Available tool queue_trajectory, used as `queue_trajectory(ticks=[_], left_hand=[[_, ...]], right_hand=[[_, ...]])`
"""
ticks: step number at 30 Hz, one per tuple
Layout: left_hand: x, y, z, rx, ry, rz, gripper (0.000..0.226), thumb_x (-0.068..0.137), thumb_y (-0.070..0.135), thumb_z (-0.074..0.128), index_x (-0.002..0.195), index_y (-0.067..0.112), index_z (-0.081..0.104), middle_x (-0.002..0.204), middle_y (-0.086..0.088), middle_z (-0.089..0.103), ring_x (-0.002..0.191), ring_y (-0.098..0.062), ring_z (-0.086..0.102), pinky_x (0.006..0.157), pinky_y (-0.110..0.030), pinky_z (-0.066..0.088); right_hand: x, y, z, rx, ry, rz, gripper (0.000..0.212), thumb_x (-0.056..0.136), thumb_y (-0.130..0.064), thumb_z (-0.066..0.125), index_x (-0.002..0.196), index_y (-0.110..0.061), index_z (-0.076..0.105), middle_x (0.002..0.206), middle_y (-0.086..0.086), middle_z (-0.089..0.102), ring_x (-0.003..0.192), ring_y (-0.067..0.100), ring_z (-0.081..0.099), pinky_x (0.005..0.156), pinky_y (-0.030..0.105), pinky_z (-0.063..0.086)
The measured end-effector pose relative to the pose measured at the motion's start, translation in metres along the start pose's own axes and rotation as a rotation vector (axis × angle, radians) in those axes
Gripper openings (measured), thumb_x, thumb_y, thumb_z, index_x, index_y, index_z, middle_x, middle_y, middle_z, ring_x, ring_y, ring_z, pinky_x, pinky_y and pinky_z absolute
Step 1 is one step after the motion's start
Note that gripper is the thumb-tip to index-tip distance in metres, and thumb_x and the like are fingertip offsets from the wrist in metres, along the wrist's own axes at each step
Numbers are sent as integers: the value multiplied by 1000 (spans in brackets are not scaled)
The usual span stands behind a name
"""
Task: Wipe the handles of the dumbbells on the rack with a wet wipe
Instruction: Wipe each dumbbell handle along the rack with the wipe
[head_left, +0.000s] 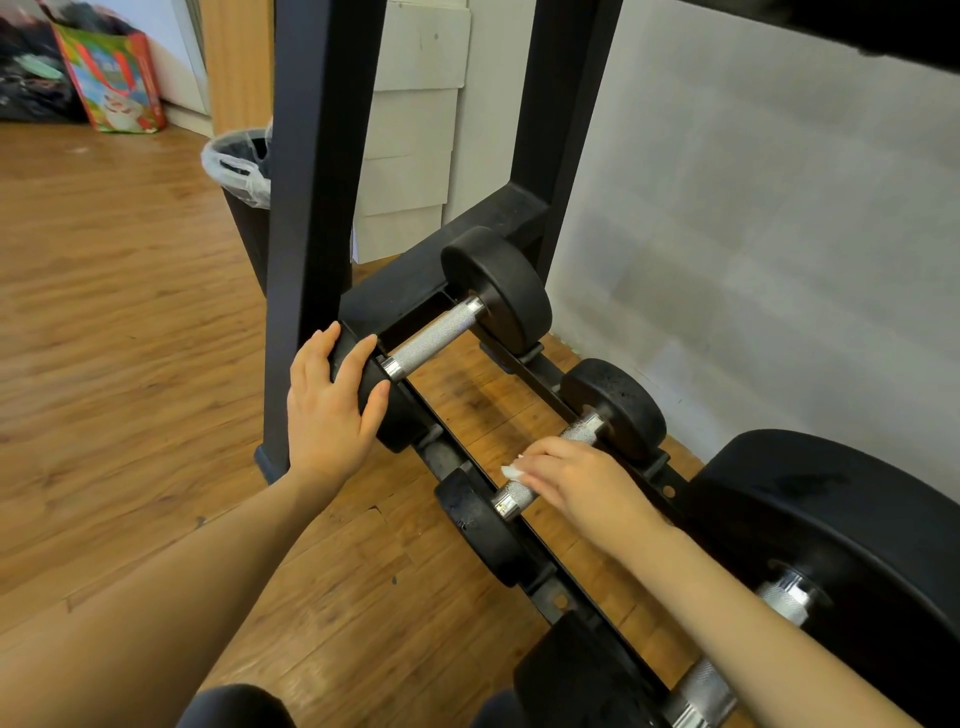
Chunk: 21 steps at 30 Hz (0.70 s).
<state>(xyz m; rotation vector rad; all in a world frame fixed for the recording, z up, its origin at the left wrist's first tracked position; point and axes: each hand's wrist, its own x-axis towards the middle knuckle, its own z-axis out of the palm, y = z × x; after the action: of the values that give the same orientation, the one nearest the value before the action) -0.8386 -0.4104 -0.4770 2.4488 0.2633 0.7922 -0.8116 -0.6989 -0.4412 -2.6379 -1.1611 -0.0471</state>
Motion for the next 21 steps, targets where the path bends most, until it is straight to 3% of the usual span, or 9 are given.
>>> queue_trajectory(ticks=[3,10,14,16,18,21], left_hand=[[0,0,0,0,1,-3,54,94,40,47,144,22,44,156,-11,28,145,-31,20,113,-51,24],[0,-1,0,0,6,6,53,93,39,49,144,22,44,154,-11,29,144,-32,22,112,-54,28],[0,-1,1,7,3,1,53,94,39,48,144,22,44,155,-10,28,144,-31,21,112,-53,27],[0,-1,0,9,2,4,53,94,40,48,144,22,44,155,-11,28,144,-31,21,112,-53,27],[0,-2,0,10,2,7,53,94,40,47,144,22,44,155,-11,28,144,-31,22,111,-53,27],[0,-2,0,10,2,3,54,94,40,47,144,22,45,155,-11,28,144,-31,21,112,-52,26]], right_hand=[[-3,-15,7,35,-40,-16,40,94,-34,43,118,-14,68,111,-4,63,98,14,60,83,33,53],[-3,-10,8,-10,22,-38,32,94,-31,48,112,-16,69,104,-4,63,85,14,61,67,33,55],[-5,-14,17,-140,1,-140,22,83,-16,72,105,-13,70,98,-2,64,72,16,62,51,32,53],[-3,-8,12,-177,43,-164,19,90,-23,61,105,-16,70,95,-4,65,68,14,62,48,29,51],[-3,-6,10,-147,87,-138,32,95,-32,43,106,-18,70,95,-6,64,68,11,61,47,27,50],[-8,-11,17,-123,74,-137,30,94,-27,45,107,-16,69,99,-5,64,70,13,62,47,27,51]])
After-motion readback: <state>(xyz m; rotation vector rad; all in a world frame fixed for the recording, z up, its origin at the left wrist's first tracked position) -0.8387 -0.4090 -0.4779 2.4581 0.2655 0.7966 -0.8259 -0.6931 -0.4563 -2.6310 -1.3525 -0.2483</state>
